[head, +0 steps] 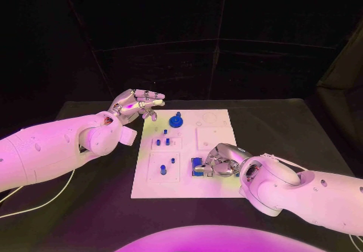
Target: Assemble the parts on the task board
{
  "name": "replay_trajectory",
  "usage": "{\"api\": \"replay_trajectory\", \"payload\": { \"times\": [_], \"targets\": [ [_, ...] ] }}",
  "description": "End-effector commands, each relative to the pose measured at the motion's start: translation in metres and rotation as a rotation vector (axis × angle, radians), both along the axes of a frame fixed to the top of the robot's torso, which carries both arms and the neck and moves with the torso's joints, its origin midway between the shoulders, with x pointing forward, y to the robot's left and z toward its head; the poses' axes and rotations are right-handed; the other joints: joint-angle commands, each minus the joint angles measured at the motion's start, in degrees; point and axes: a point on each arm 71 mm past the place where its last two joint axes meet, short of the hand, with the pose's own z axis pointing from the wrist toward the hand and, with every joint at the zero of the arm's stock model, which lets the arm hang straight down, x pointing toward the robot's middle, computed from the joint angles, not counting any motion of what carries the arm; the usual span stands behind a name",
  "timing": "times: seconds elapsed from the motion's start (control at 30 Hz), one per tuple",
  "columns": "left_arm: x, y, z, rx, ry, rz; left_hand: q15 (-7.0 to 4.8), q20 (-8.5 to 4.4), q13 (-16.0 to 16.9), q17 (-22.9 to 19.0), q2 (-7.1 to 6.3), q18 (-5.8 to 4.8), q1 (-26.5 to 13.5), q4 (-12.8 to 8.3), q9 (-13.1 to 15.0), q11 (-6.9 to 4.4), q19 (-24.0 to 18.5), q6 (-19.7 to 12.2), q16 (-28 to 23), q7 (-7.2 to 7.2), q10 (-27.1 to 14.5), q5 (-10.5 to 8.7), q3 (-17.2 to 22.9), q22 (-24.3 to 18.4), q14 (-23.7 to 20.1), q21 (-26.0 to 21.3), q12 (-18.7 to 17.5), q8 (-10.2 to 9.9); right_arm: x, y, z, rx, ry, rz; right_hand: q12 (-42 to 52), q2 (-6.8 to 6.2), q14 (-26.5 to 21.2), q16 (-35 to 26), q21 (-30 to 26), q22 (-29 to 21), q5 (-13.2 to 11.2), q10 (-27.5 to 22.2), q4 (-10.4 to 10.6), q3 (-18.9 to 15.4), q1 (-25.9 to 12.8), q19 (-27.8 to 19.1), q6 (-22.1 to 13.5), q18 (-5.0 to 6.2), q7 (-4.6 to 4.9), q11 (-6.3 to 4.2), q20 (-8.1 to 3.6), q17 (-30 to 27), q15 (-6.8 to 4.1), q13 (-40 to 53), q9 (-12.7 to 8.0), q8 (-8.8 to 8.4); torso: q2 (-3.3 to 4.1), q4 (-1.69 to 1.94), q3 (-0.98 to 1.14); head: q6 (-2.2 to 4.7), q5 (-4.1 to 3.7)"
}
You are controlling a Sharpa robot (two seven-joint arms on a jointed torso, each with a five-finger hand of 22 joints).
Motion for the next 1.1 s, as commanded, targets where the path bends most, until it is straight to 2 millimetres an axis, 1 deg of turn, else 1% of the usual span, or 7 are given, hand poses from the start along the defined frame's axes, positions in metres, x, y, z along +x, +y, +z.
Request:
{"api": "replay_trajectory", "payload": {
  "times": [0.03, 0.17, 0.33, 0.57, 0.87, 1.03, 1.1],
  "targets": [
    [0.000, -0.001, 0.001, -0.011, -0.001, -0.010, -0.07, 0.12, 0.08, -0.06, -0.07, 0.76, -0.02, 0.06, -0.07, -0.07, 0.12, -0.10, 0.17, 0.35, -0.33, 0.15, -0.33, -0.06, -0.46, -0.17, 0.18, 0.09, 0.000, 0.002, 0.001, 0.008, -0.003, 0.023, 0.17, 0.54, 3.42, -0.11, 0.27, 2.86, 0.70, 0.26, -0.97, 0.26, 2.64, 1.14, -0.12, -0.87, 0.07, -0.13, -0.05, 0.81, -0.20, 0.12, 0.14, -0.26, -0.01, 0.01, -0.01, 0.00, -0.05],
    [0.000, -0.001, 0.001, -0.011, 0.000, -0.010, -0.07, 0.12, 0.08, -0.06, -0.07, 0.76, -0.02, 0.06, -0.07, -0.07, 0.12, -0.10, 0.17, 0.35, -0.33, 0.15, -0.33, -0.06, -0.46, -0.17, 0.18, 0.09, 0.002, 0.001, -0.002, -0.005, 0.001, 0.014, 0.15, 1.59, 3.42, -0.13, 0.29, 2.92, 1.18, 0.29, -1.73, 0.75, 4.98, 1.15, -0.07, -0.88, 0.07, -0.14, -0.06, 0.83, -0.20, 0.21, 0.26, -0.26, -0.01, 0.07, -0.04, 0.01, -0.13],
    [0.000, -0.002, 0.001, -0.011, 0.000, -0.012, -0.07, 0.12, 0.08, -0.06, -0.07, 0.76, -0.02, 0.06, -0.07, -0.07, 0.12, -0.10, 0.17, 0.35, -0.33, 0.15, -0.33, -0.06, -0.46, -0.17, 0.18, 0.09, 0.008, 0.001, -0.006, -0.026, 0.008, 0.001, 0.17, 2.46, 3.42, -0.15, 0.30, 2.96, 1.62, 0.34, -2.10, 1.00, 6.18, 1.16, 0.04, -0.88, 0.06, -0.16, -0.06, 0.84, -0.21, 0.29, 0.36, -0.22, 0.05, 0.14, -0.05, -0.09, -0.08],
    [0.000, -0.001, 0.001, -0.011, 0.000, -0.011, -0.07, 0.12, 0.08, -0.06, -0.07, 0.76, -0.02, 0.06, -0.07, -0.07, 0.12, -0.10, 0.17, 0.35, -0.33, 0.15, -0.33, -0.06, -0.46, -0.17, 0.18, 0.09, 0.010, 0.004, -0.008, -0.036, 0.010, 0.011, 0.21, 2.53, 3.41, -0.18, 0.32, 3.01, 1.83, 0.37, -2.50, 0.94, 6.91, 1.17, 0.03, -0.89, 0.08, -0.16, -0.06, 0.80, -0.21, 0.36, 0.41, -0.24, 0.06, 0.01, -0.04, -0.27, 0.04],
    [-0.001, 0.000, 0.001, -0.010, 0.002, -0.011, -0.07, 0.12, 0.08, -0.06, -0.07, 0.76, -0.02, 0.06, -0.07, -0.07, 0.12, -0.10, 0.17, 0.35, -0.33, 0.15, -0.33, -0.06, -0.46, -0.17, 0.18, 0.09, 0.008, 0.003, -0.004, -0.002, -0.018, 0.010, 0.03, 1.60, 3.38, -0.27, 0.23, 2.89, 2.47, 0.26, -2.89, -0.01, 7.36, 1.10, -0.58, -0.87, 0.32, 0.01, 0.00, 0.70, -0.11, 0.34, 0.34, -0.64, 0.03, -0.06, -0.03, -0.42, 0.00],
    [-0.001, 0.001, 0.001, -0.010, 0.002, -0.010, -0.07, 0.12, 0.08, -0.06, -0.07, 0.76, -0.02, 0.06, -0.07, -0.07, 0.12, -0.10, 0.17, 0.35, -0.33, 0.15, -0.33, -0.06, -0.46, -0.17, 0.18, 0.09, 0.006, -0.007, 0.003, 0.069, -0.058, -0.015, -0.61, 1.62, 3.28, -0.53, -0.09, 2.42, 5.02, -0.19, -2.89, -0.61, 7.74, 0.86, -2.07, -0.78, 0.89, 0.48, 0.28, 0.29, 0.26, 0.03, -0.07, -1.85, -0.03, -0.12, 0.02, -0.41, -0.05],
    [-0.001, 0.001, 0.001, -0.010, 0.002, -0.009, -0.07, 0.12, 0.08, -0.06, -0.07, 0.76, -0.02, 0.06, -0.07, -0.07, 0.12, -0.10, 0.17, 0.35, -0.33, 0.15, -0.33, -0.06, -0.46, -0.17, 0.18, 0.09, 0.005, -0.018, 0.009, 0.102, -0.076, -0.029, -0.65, 1.71, 3.28, -0.55, -0.11, 2.43, 6.63, -0.30, -3.03, -0.82, 8.21, 0.84, -2.96, -0.78, 1.26, 0.78, 0.49, 0.34, 0.49, 0.06, -0.39, -2.70, -0.05, -0.12, 0.02, -0.38, -0.52]
  ]
}}
